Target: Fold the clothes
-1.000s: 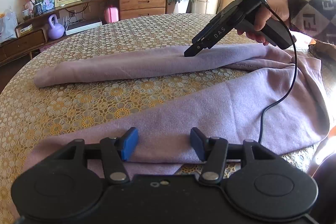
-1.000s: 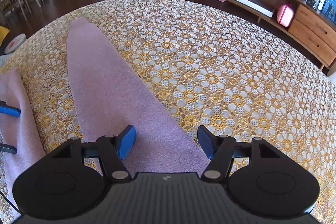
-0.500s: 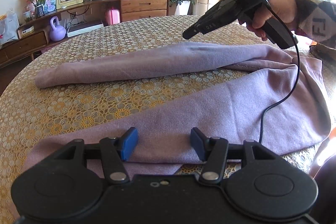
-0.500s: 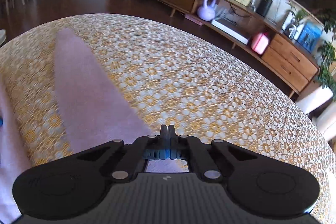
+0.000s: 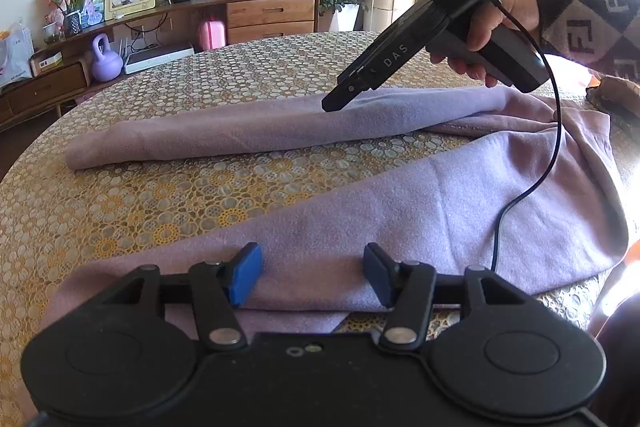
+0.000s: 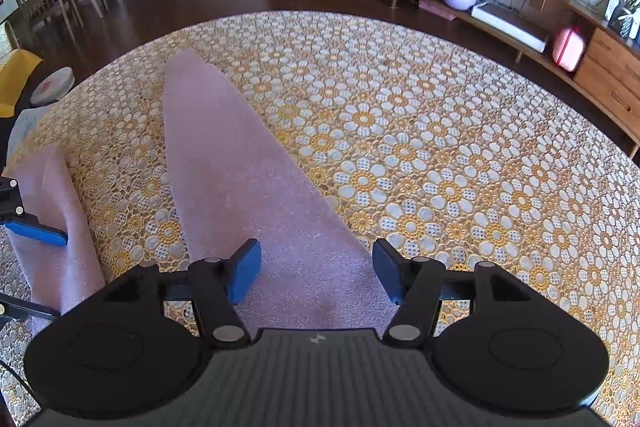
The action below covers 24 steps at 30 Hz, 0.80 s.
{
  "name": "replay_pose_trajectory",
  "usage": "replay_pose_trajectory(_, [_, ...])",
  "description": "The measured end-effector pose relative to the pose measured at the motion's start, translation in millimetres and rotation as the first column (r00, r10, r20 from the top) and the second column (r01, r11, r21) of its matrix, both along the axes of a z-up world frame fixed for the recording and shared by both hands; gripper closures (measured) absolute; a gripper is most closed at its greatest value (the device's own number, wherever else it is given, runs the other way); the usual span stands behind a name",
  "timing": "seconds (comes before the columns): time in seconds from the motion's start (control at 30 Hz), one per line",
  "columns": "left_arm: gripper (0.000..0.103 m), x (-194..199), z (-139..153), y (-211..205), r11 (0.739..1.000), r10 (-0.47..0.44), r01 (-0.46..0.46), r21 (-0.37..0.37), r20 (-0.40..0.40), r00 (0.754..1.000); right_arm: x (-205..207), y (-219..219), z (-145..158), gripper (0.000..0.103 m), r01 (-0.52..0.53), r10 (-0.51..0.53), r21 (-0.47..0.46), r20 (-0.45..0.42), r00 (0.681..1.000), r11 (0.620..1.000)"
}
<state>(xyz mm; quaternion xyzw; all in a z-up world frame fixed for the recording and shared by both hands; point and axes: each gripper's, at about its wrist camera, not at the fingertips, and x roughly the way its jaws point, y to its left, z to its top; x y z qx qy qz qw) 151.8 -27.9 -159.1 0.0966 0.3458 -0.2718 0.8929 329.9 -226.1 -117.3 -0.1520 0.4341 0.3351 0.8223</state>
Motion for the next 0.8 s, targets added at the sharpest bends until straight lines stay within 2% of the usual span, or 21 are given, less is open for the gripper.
replay_pose_trajectory(0.1, [0.0, 0, 0, 0, 1.0, 0.001, -0.001, -0.001, 0.001, 1.0, 8, -1, -9, 0.035, -0.012, 0.012, -0.007, -0.047, 0.999, 1.0])
replay_pose_trajectory(0.23, [0.0, 0, -1, 1, 1.0, 0.001, -0.001, -0.002, 0.002, 1.0, 5, 0, -10, 0.035, -0.012, 0.012, 0.013, -0.034, 0.999, 1.0])
replay_pose_trajectory(0.27, [0.0, 0, -1, 0, 1.0, 0.001, -0.001, -0.002, 0.003, 1.0, 3, 0, -10, 0.043, -0.012, 0.012, 0.019, -0.029, 1.0, 1.0])
replay_pose_trajectory(0.3, [0.0, 0, -1, 0, 1.0, 0.002, -0.002, -0.002, 0.003, 1.0, 0, 1, -9, 0.057, -0.011, 0.011, 0.026, -0.025, 1.0, 1.0])
replay_pose_trajectory(0.33, [0.0, 0, -1, 0, 1.0, 0.002, -0.002, -0.003, 0.004, 1.0, -3, 1, -9, 0.06, -0.008, 0.009, 0.033, -0.024, 1.0, 0.999])
replay_pose_trajectory(0.4, [0.0, 0, -1, 0, 1.0, 0.003, -0.003, -0.002, 0.007, 1.0, -15, 7, -8, 0.079, -0.013, 0.012, 0.018, 0.016, 1.0, 1.0])
replay_pose_trajectory(0.47, [0.0, 0, -1, 0, 1.0, 0.005, -0.005, -0.003, 0.008, 1.0, -29, 18, -5, 0.085, -0.01, 0.013, -0.034, 0.093, 0.996, 0.999])
replay_pose_trajectory(0.63, [0.0, -1, 0, -1, 1.0, 0.007, -0.007, 0.0, 0.007, 1.0, -43, 23, 18, 0.087, 0.036, -0.011, -0.087, 0.27, 0.963, 0.996])
replay_pose_trajectory(0.8, [0.0, -3, -1, 2, 1.0, 0.008, -0.008, -0.002, 0.009, 1.0, -12, 6, 30, 0.088, 0.144, -0.102, -0.108, 0.322, 0.941, 0.984])
